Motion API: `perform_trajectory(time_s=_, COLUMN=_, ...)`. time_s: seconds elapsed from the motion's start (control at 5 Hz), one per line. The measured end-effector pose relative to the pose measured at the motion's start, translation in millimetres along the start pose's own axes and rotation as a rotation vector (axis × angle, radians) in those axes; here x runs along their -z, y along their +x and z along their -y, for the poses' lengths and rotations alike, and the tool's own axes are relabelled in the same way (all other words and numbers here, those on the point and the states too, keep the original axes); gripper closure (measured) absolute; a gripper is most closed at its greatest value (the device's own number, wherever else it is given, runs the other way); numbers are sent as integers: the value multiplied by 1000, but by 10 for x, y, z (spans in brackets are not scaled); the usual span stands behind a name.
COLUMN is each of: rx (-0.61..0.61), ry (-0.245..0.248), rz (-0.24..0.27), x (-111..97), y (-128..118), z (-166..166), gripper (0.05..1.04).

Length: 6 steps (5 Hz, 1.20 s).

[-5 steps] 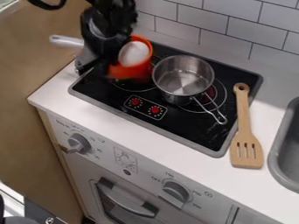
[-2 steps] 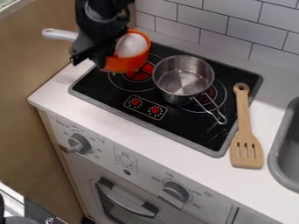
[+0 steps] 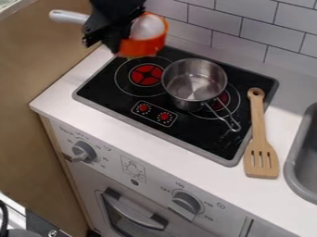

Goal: Put the orange pot to the silver pan

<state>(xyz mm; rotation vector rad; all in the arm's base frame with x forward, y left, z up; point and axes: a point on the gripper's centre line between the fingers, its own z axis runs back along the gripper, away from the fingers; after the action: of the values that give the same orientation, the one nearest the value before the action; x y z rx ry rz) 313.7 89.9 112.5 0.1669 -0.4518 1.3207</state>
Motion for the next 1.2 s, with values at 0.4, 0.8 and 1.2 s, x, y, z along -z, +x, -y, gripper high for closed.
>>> perform_trajectory(time_s=0.4, rx=-52, ry=17, rz=8, x=-144, y=-308, z=89, gripper=1027)
perform_trajectory(time_s=0.8, rx=-96, ry=1, rz=29, x=-261, y=-584, z=176, gripper=1027)
perform_trajectory(time_s=1.2, rx=-136, ry=-46, rz=54, x=-118, y=-844, z=282, gripper=1027)
